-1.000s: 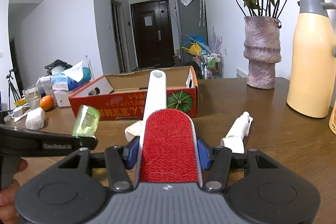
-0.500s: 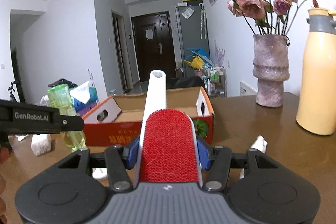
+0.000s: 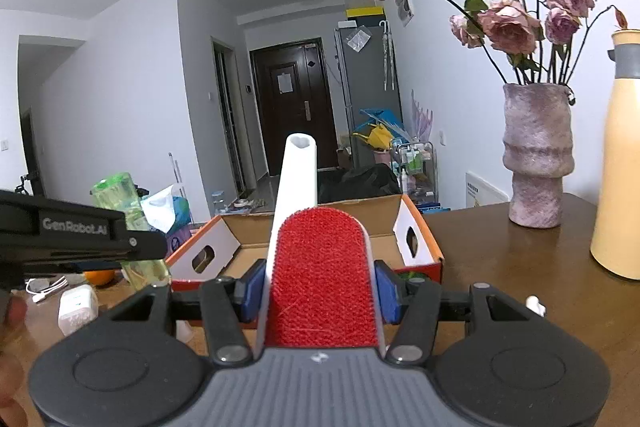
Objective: Organize rigid objects
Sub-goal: 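Carry the green bottle and lint roller in both tools over the cardboard box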
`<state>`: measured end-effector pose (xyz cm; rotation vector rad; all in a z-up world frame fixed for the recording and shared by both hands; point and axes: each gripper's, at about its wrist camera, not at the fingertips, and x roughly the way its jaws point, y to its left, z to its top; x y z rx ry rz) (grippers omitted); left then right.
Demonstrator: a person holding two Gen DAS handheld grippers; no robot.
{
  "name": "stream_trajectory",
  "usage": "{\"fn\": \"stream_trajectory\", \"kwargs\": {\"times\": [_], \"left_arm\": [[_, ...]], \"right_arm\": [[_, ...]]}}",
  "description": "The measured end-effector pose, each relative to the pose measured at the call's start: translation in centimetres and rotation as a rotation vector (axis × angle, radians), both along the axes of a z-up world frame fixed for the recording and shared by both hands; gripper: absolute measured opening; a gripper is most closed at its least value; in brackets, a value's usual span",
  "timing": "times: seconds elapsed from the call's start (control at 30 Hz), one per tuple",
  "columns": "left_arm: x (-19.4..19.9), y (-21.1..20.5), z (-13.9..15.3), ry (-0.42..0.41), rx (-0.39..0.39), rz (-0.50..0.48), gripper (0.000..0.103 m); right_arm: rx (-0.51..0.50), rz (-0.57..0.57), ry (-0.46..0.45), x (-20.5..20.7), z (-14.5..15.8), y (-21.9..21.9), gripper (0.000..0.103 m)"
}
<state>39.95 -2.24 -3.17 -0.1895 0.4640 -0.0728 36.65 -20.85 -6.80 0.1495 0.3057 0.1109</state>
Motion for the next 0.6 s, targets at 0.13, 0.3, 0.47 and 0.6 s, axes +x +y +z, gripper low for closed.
{"fn": "stream_trajectory", "kwargs": {"times": [0.13, 0.3, 0.47, 0.6], "left_arm": [[1.4, 0.1, -0.1, 0.005, -0.001, 0.016, 0.032], [3.3, -0.1, -0.1, 0.003, -0.006, 0.020, 0.032], [5.0, -0.3, 0.1, -0.005, -0.008, 0.020, 0.032], [6.2, -0.3, 0.2, -0.014, -0.010, 0.027, 0.032]], "right_arm": [[0.007, -0.001, 0.001, 1.2, 0.0, 0.1, 0.055], [0.012, -0.007, -0.016, 2.4, 0.3, 0.1, 0.055], [0.007, -0.012, -0.026, 4.4, 0.5, 0.2, 0.055], [0.007, -0.011, -0.032, 5.8, 0.6, 0.5, 0.055]]}}
